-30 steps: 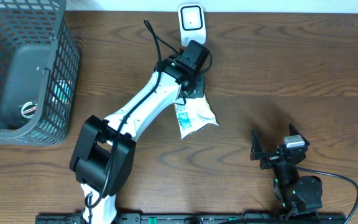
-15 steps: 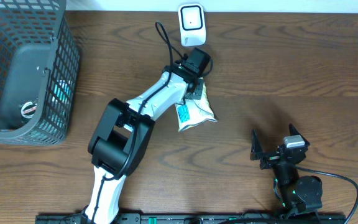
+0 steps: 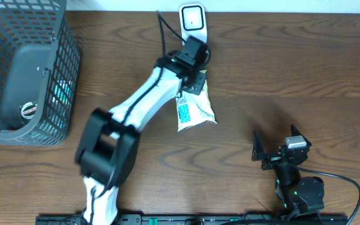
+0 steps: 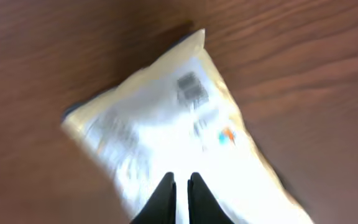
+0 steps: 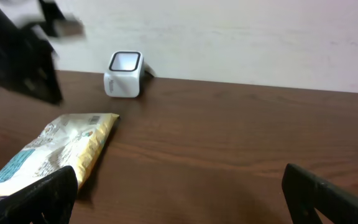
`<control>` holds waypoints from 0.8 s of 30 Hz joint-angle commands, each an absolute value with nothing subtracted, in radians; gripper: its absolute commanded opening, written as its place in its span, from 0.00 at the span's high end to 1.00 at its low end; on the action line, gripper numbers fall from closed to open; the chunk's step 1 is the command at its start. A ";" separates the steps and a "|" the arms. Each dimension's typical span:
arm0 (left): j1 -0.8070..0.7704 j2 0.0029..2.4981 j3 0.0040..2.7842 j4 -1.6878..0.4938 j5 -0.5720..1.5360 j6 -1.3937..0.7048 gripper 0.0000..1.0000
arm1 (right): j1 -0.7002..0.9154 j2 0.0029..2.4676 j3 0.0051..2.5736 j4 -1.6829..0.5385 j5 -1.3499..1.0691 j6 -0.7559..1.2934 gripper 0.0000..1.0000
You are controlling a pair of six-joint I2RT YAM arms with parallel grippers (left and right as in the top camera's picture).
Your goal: Scan the item barcode
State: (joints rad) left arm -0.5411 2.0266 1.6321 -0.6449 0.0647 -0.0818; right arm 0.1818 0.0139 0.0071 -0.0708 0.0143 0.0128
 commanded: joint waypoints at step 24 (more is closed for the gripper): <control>-0.700 2.037 1.462 -0.940 0.200 -0.490 0.89 | 0.171 0.013 0.006 -0.075 0.008 0.002 0.01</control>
State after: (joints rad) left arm -0.7029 2.0079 1.4776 -0.9474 0.2371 -0.4984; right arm 0.1818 0.0139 0.0071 -0.0708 0.0143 0.0128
